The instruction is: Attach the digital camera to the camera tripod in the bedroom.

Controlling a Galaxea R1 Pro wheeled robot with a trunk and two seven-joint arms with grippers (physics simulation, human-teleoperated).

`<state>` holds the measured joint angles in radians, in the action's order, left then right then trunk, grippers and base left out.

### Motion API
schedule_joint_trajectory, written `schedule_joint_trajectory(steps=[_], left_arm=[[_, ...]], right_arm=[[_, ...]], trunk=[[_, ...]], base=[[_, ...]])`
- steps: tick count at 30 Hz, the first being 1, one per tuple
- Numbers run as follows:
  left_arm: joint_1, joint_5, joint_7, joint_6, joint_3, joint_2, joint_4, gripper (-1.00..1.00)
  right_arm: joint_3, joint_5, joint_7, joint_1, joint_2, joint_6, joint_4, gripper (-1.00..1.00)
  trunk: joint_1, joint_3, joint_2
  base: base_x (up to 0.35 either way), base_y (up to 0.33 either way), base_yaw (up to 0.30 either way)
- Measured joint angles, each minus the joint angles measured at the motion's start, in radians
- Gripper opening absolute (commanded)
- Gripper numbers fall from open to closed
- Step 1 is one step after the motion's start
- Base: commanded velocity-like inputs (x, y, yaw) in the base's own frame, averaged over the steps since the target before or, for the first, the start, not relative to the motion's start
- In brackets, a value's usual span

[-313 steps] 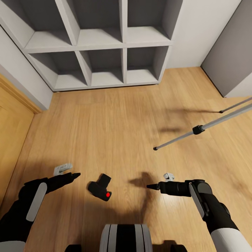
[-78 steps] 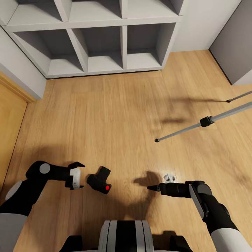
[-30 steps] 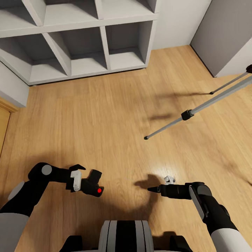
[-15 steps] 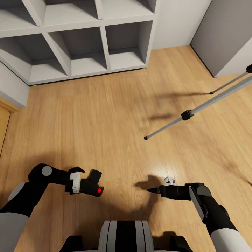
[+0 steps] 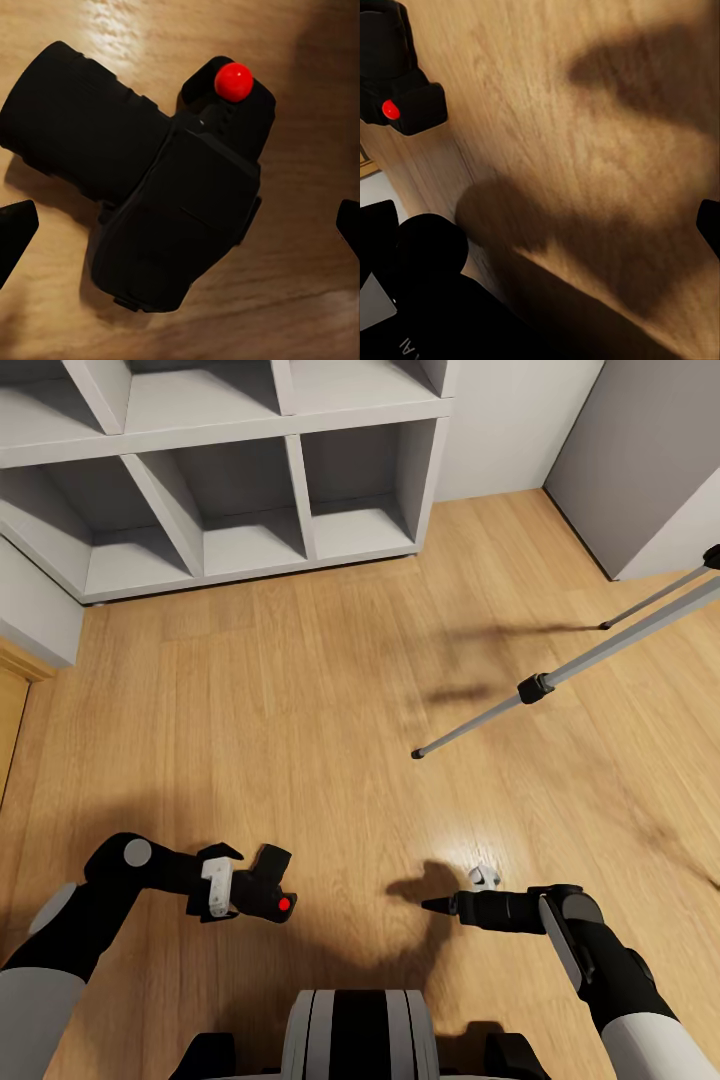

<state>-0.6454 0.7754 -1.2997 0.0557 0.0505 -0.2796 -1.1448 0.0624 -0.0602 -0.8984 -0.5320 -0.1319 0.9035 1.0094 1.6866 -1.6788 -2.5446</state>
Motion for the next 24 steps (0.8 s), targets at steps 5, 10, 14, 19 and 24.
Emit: schedule_joint_trajectory(steps=[5,10,14,19,24], left_arm=[[0.000,0.000,0.007,0.000,-0.001,0.003,0.017,1.00],[0.000,0.011,0.010,0.000,-0.001,0.016,0.031,1.00],[0.000,0.051,0.017,0.000,-0.001,0.034,0.052,1.00],[0.000,0.059,0.048,0.000,-0.001,0.041,0.068,1.00],[0.000,0.062,0.084,0.000,-0.001,0.043,0.083,1.00]], right_arm=[[0.000,0.000,0.000,0.000,0.000,0.000,-0.001,1.00],[0.000,0.000,0.000,0.000,0.000,0.000,-0.002,1.00],[0.000,0.001,0.000,0.000,0.000,0.000,-0.002,1.00],[0.000,0.002,0.000,0.000,0.000,0.000,-0.002,1.00],[0.000,0.002,0.000,0.000,0.000,0.000,-0.002,1.00]], trunk=[[0.000,0.000,0.000],[0.000,0.000,0.000],[0.000,0.000,0.000],[0.000,0.000,0.000],[0.000,0.000,0.000]], base=[[0.000,0.000,0.000],[0.000,0.000,0.000],[0.000,0.000,0.000],[0.000,0.000,0.000],[0.000,0.000,0.000]])
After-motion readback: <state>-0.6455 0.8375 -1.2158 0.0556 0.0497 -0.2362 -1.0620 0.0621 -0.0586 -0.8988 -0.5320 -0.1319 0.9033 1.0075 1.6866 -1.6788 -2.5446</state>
